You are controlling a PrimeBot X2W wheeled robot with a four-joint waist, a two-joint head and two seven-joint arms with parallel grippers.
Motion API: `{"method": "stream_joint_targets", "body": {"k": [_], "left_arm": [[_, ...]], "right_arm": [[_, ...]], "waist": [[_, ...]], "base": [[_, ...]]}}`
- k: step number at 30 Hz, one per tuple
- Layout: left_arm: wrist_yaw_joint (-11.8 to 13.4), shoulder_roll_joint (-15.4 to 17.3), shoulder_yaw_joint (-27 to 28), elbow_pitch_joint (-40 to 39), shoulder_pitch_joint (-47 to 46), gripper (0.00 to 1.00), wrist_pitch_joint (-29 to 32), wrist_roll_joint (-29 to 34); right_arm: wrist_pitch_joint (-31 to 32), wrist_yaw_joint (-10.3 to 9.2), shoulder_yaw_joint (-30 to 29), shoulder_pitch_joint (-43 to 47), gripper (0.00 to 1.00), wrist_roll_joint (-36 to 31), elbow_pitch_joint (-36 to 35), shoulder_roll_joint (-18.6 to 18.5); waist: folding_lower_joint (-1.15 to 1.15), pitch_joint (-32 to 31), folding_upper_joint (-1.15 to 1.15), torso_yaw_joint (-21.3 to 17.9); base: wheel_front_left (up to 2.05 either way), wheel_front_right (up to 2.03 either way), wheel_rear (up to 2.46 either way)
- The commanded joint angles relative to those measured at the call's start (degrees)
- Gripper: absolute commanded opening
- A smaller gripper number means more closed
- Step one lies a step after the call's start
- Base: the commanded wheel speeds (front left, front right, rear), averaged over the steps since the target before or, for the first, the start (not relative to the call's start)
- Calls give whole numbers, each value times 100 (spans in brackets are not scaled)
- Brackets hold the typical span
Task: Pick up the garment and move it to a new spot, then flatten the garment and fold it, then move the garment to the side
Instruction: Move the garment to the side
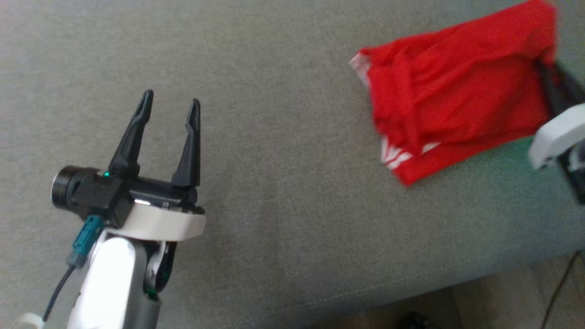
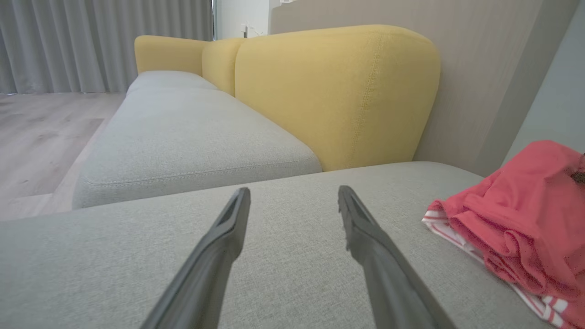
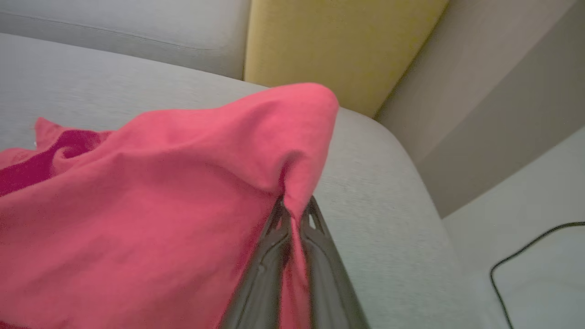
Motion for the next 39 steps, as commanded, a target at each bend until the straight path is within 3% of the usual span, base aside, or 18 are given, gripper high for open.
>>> {"method": "stream_joint_targets", "body": {"k": [1, 11, 23, 24, 26, 27, 34, 39], "left_arm": [[-19, 82, 139, -221, -189, 100, -29, 73], [-132, 61, -46, -201, -681, 100, -29, 132], [-212, 40, -137, -176, -983, 100, -29, 124], [-213, 46, -125, -167, -991, 100, -29, 120], [-217, 52, -107, -151, -1007, 100, -29, 112], [-218, 51, -100, -143, -1008, 100, -29, 107], [-195, 36, -37, -104, -906, 100, -29, 73], [-155, 44, 48, -46, -674, 100, -29, 43]], "right_arm": [[-69, -5, -37, -104, 0, 33, -98, -242], [-188, -5, -620, -839, 0, -18, 692, -649], [-778, -5, -1743, -1510, 0, -605, 1697, -241], [-821, -5, -1765, -1544, 6, -651, 1764, -201], [-853, -5, -1823, -1601, 48, -709, 1895, -96], [-877, -5, -1869, -1618, 100, -744, 1944, -47], [-1079, -5, -2126, -1451, 100, -855, 2012, 291], [-1417, -5, -2083, -931, 100, -742, 1512, 695]], "waist": [[0, 212, 0, -126], [0, 693, 0, -68], [0, 1054, 0, 113], [0, 1060, 0, 119], [0, 1059, 0, 134], [0, 1043, 0, 142], [0, 793, 0, 142], [0, 412, 0, 116]], "base": [[0, 0, 0], [0, 0, 0], [0, 0, 0], [0, 0, 0], [0, 0, 0], [0, 0, 0], [0, 0, 0], [0, 0, 0]]}}
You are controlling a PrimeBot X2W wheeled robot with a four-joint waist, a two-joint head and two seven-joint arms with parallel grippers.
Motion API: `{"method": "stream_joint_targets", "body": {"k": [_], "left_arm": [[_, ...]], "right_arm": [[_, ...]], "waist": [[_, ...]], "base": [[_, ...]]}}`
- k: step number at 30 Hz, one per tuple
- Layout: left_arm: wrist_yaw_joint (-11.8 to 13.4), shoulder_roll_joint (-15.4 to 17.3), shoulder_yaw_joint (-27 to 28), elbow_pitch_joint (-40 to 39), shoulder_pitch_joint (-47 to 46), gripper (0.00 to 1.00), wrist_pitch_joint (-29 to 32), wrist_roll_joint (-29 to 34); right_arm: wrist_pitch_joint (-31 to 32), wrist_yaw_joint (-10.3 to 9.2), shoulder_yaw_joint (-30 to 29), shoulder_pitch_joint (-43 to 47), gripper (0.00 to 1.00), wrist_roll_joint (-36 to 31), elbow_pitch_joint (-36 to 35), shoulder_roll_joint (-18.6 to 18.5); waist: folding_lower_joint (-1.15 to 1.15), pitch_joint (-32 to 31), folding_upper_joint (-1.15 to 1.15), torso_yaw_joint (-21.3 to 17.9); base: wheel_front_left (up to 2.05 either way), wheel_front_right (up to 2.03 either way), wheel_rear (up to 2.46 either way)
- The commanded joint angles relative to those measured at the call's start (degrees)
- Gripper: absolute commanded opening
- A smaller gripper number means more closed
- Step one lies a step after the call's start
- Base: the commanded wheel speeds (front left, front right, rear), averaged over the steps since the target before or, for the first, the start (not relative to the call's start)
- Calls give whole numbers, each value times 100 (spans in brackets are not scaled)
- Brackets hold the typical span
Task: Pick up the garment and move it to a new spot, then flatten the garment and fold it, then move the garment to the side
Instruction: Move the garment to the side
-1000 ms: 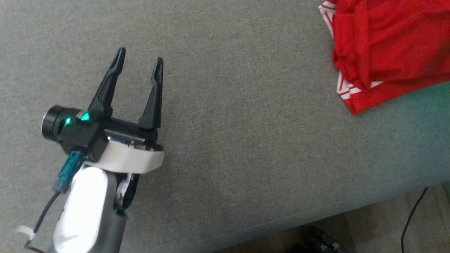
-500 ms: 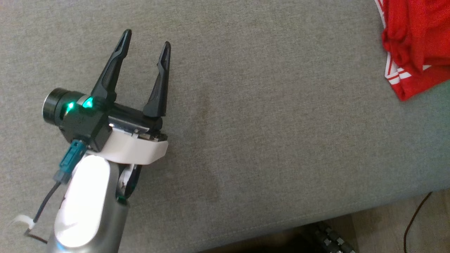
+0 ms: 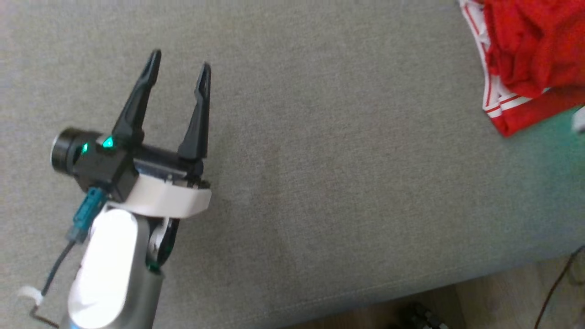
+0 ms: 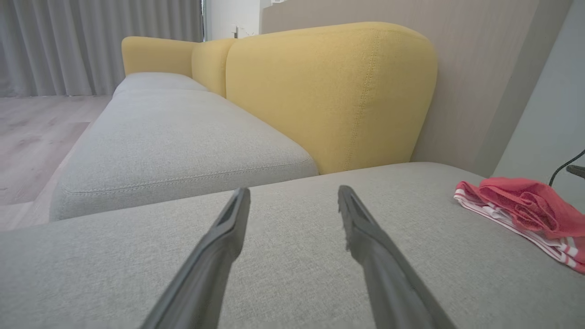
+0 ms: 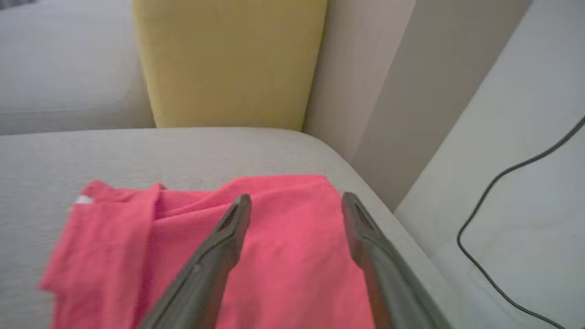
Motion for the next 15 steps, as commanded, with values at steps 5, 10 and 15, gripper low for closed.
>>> {"method": "stream_joint_targets", "body": {"k": [5, 10, 15], "left_arm": [[129, 73, 307, -116, 357, 100, -28, -48], [239, 62, 435, -90, 675, 100, -28, -112], [358, 35, 564, -80, 951, 100, -28, -176]], "right_arm": [[-151, -5, 313, 945, 100, 121, -1209, 537], [-64, -5, 774, 1823, 100, 277, -2447, 1074], [100, -5, 1325, 2446, 100, 455, -3349, 1267]], "waist": [[0, -554, 0, 5], [0, -928, 0, 155], [0, -1219, 0, 452]], "base": [[0, 0, 0], [0, 0, 0], [0, 0, 0]]}}
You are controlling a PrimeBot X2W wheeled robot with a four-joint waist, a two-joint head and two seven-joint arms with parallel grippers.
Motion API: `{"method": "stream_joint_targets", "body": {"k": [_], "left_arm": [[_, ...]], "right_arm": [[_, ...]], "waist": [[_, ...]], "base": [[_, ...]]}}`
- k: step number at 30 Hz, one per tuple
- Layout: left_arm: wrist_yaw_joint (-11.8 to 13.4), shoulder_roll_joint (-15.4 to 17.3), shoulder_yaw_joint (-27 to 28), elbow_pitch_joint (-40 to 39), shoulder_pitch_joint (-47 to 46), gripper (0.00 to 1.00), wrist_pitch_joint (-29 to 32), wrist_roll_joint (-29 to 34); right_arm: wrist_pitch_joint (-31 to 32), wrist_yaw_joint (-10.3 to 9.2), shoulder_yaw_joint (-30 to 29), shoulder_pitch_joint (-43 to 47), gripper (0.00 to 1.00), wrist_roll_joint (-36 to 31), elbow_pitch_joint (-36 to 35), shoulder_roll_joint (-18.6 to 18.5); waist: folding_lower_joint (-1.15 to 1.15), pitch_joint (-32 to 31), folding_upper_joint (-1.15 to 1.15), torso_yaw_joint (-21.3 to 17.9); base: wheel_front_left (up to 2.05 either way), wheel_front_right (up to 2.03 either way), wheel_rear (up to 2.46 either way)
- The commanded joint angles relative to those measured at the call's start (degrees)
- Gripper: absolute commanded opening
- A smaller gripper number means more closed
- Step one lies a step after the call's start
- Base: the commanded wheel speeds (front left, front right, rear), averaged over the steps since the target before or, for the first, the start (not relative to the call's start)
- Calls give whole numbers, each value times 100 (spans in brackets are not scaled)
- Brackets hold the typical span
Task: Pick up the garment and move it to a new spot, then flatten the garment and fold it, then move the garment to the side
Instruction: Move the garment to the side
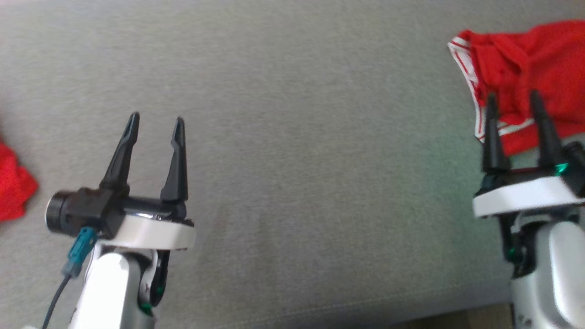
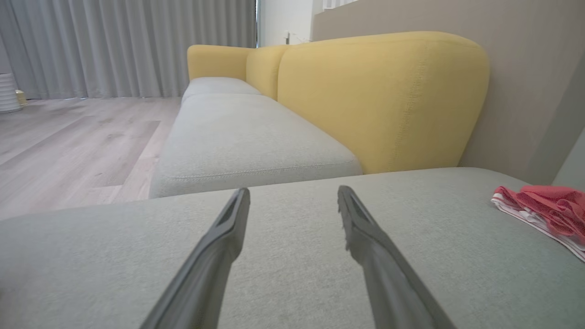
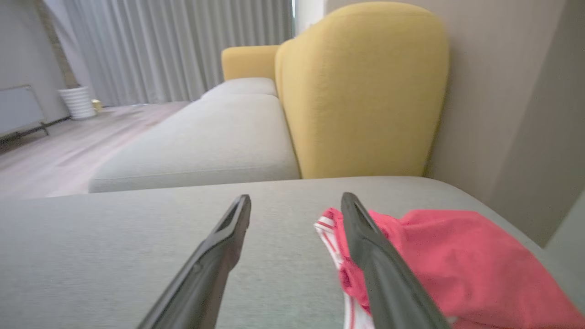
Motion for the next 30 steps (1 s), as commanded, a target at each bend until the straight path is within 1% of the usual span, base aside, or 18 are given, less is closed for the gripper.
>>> {"method": "stream_joint_targets", "body": {"k": [1, 6, 12, 21, 30], "left_arm": [[31, 37, 230, -167, -11, 100, -28, -40], [160, 45, 442, -201, 240, 100, -28, -106], [149, 75, 496, -146, 566, 100, -28, -146], [118, 103, 412, -24, 1037, 100, -18, -181], [154, 193, 421, 1, 1373, 100, 99, -243]], "right_arm": [[24, -5, 217, 16, 100, 57, -326, 41], [147, -5, 623, 371, 100, 219, -782, 86], [310, -5, 699, 823, 100, 259, -983, 95], [491, -5, 637, 1456, 100, 318, -1054, 96], [622, -5, 559, 1829, 100, 274, -1101, 97]], "waist": [[0, -193, 0, 225], [0, -446, 0, 500], [0, -798, 0, 698], [0, -1289, 0, 752], [0, -1669, 0, 773]], "base": [[0, 0, 0], [0, 0, 0], [0, 0, 0], [0, 0, 0], [0, 0, 0]]}}
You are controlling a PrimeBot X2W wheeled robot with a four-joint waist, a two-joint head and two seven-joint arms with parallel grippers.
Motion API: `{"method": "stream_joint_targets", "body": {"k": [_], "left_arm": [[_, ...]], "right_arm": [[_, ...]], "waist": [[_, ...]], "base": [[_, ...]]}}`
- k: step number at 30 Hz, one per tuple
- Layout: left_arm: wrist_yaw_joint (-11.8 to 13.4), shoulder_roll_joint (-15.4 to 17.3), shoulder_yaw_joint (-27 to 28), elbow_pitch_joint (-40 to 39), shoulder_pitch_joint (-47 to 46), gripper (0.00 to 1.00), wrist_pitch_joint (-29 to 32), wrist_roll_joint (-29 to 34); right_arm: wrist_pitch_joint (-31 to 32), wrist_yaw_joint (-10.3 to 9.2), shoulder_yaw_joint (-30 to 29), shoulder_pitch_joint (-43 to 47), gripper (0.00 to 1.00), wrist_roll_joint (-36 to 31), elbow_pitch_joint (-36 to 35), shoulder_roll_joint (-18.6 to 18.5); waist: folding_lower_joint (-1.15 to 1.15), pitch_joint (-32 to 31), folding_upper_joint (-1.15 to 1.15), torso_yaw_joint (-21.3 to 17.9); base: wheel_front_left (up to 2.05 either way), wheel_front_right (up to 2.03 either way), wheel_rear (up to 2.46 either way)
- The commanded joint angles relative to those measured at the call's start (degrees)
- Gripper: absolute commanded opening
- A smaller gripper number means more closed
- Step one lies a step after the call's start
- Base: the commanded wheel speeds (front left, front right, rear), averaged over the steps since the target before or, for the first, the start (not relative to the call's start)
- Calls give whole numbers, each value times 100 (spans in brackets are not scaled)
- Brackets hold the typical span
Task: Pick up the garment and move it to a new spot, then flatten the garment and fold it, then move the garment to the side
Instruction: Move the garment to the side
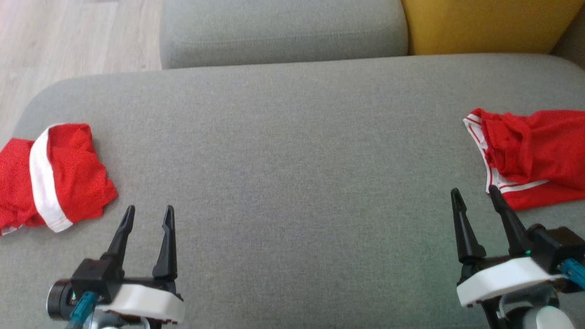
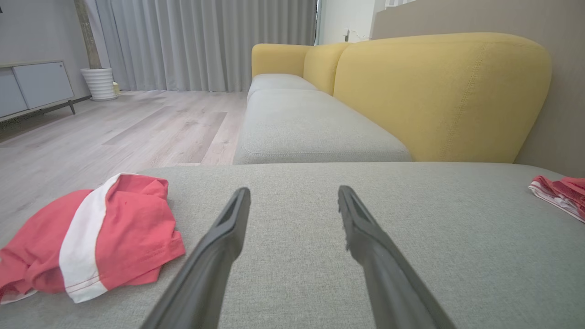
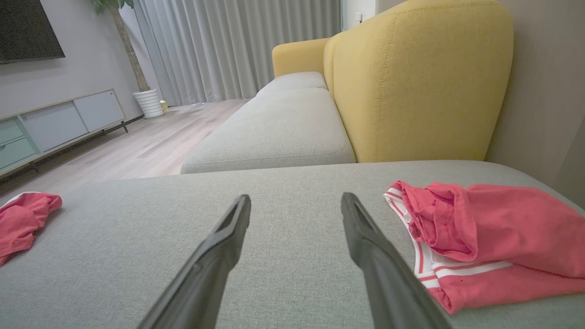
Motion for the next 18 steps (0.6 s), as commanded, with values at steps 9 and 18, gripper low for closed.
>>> {"method": "stream_joint_targets", "body": {"k": [9, 18], "left_arm": [[25, 124, 146, -233, -48, 100, 109, -55], [47, 159, 105, -239, -53, 100, 137, -79]], "right_arm": [[61, -5, 41, 36, 100, -52, -348, -18], [102, -5, 36, 69, 100, -59, -401, -18]], "waist": [[0, -129, -1, -27], [0, -119, -1, -46]], "base": [[0, 0, 0], [0, 0, 0]]}}
